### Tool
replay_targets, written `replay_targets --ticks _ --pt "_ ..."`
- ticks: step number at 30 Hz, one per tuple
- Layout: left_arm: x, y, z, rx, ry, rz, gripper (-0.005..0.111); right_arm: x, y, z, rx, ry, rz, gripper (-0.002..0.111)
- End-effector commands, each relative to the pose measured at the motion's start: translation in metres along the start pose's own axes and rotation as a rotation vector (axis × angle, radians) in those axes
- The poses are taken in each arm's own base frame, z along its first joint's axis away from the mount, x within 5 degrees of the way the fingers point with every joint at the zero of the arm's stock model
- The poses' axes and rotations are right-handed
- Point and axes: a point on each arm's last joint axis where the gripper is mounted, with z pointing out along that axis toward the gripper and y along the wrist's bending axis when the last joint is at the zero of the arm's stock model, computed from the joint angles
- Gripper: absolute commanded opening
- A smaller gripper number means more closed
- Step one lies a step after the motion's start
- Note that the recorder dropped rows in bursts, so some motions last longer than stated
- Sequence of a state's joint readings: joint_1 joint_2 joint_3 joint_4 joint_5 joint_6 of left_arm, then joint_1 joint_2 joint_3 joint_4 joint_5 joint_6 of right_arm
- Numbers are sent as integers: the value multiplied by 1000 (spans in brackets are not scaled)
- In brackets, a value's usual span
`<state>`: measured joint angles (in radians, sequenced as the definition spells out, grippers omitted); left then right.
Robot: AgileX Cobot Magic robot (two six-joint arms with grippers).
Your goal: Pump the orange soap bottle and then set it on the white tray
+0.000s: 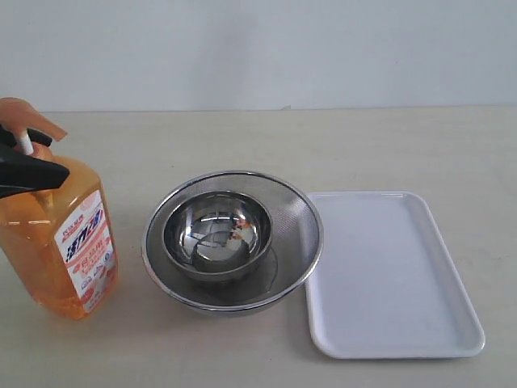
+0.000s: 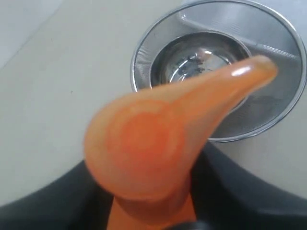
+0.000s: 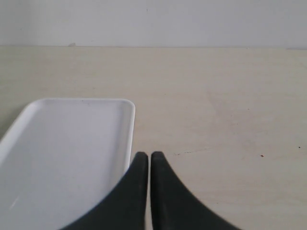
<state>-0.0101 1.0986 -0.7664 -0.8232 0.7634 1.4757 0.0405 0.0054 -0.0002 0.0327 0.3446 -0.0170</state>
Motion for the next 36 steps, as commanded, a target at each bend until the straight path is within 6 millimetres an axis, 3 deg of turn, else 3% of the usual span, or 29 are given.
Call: replay_targets --ticks 1,9,17,36 --pt "-6 0 2 44 -49 20 5 -1 0 0 -2 -15 -6 0" --pt "-3 1 8 65 -41 67 5 -1 0 0 -2 -15 -6 0" --pt "-13 5 7 27 -137 46 5 -1 0 0 -2 -15 -6 0" --pt "-16 8 6 3 -150 -3 5 -1 0 0 -2 -15 -6 0"
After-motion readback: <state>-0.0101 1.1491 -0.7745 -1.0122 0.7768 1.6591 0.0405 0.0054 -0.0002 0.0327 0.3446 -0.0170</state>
